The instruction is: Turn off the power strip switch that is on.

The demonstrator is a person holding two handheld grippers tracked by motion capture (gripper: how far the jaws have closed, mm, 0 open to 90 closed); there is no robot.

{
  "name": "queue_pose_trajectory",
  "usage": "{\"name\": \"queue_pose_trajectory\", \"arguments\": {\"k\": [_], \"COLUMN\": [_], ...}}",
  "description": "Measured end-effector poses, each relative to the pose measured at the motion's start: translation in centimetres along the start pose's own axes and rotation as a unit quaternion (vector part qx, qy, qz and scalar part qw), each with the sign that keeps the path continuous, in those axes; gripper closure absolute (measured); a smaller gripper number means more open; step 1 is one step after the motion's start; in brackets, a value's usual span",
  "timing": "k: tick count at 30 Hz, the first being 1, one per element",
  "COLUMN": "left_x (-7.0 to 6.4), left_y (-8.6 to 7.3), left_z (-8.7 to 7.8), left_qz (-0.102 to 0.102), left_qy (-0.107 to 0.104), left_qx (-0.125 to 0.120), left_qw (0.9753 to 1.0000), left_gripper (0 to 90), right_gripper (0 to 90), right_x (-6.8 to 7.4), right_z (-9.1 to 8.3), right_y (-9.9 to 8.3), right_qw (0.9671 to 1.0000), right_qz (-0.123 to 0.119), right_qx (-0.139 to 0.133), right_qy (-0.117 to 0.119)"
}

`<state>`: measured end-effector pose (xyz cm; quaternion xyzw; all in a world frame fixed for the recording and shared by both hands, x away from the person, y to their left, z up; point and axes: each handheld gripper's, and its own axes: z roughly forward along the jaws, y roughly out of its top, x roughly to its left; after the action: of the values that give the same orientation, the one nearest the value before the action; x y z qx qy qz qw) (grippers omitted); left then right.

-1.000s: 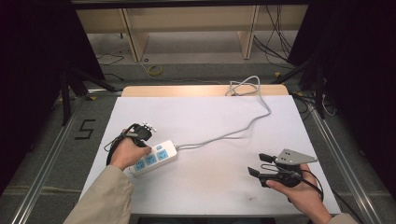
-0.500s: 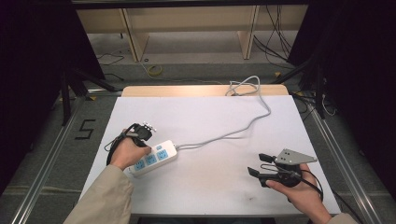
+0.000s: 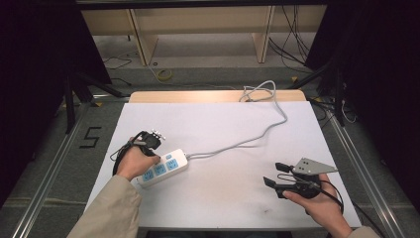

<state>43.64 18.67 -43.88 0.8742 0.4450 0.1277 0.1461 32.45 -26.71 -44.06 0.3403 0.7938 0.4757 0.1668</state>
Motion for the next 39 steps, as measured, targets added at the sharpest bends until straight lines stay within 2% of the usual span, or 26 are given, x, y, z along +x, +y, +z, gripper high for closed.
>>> {"name": "queue_pose_trajectory", "arguments": {"k": [6,39], "left_x": [0.09,0.15], "left_y": [-0.06,-0.03], "left_z": [0.02,-0.04], "left_qz": [-0.006,-0.004], "left_qy": [-0.004,-0.006], "left_qx": [-0.004,-0.003], "left_qw": [1.0000,1.0000], "left_gripper": [90.0,90.0], "right_gripper": [31.8,31.8], "right_x": [0.00,-0.04], "right_z": [-0.01,0.05], "right_y": [0.01,0.01], "right_qw": [1.0000,1.0000], "right_qz": [0.001,0.001], "right_qx": [0.000,-0.001], "right_qy": [-0.001,0.000]}}
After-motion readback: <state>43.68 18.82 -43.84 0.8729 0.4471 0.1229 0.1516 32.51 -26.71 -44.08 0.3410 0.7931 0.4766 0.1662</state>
